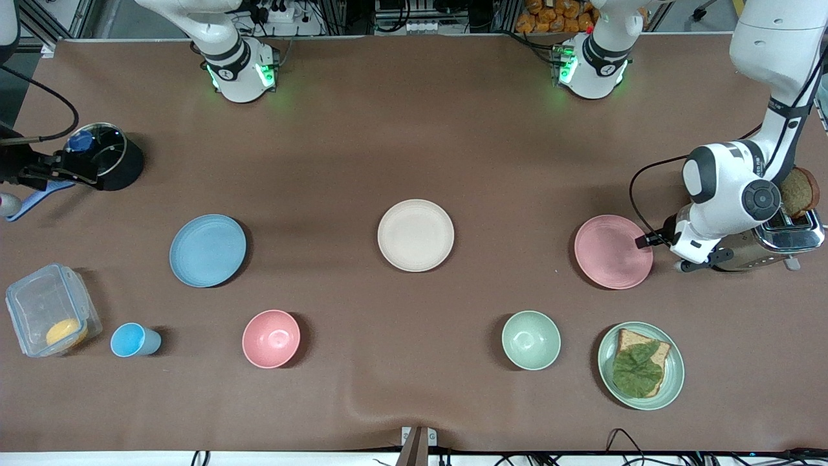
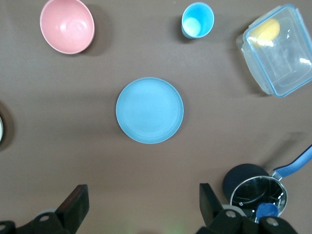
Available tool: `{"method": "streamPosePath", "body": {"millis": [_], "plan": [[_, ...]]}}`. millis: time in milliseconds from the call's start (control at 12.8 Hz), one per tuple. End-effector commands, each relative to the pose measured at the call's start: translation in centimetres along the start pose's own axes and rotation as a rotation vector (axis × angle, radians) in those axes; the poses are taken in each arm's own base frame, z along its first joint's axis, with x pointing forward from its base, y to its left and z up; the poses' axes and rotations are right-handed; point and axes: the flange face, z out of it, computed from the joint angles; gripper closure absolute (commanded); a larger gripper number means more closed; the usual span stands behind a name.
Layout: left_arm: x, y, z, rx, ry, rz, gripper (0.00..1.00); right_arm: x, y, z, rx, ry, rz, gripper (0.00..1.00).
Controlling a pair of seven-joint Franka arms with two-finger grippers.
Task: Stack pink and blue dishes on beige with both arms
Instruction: 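Grasp the pink plate with the left gripper while the right gripper reaches blue, then carry the pink plate onto the beige plate with the left gripper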
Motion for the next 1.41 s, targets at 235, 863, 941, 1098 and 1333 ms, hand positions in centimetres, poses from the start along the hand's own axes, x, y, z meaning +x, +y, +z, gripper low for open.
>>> {"method": "streamPosePath", "body": {"millis": [235,863,941,1098,1333], "plan": [[0.4,0.0,0.4,0.009,0.008,0.018,1.00,4.8,0.3,8.2,0.001,-0.129,0.003,0.00],[0.2,3.9,-9.6,-0.005,0.055,0.144,1.00,5.8,7.8,21.5,0.028,-0.115,0.090,0.00],[0.2,5.6,-11.6,-0.015,0.032,0.143,1.00,5.5,9.0,23.1,0.032,-0.118,0.108,0.00],[-0.1,10.7,-15.1,-0.031,-0.016,0.110,1.00,5.1,11.8,26.6,0.049,-0.147,0.141,0.00],[-2.5,18.7,-16.3,-0.047,-0.044,0.050,1.00,5.1,13.7,31.2,0.124,-0.205,0.196,0.00]]}}
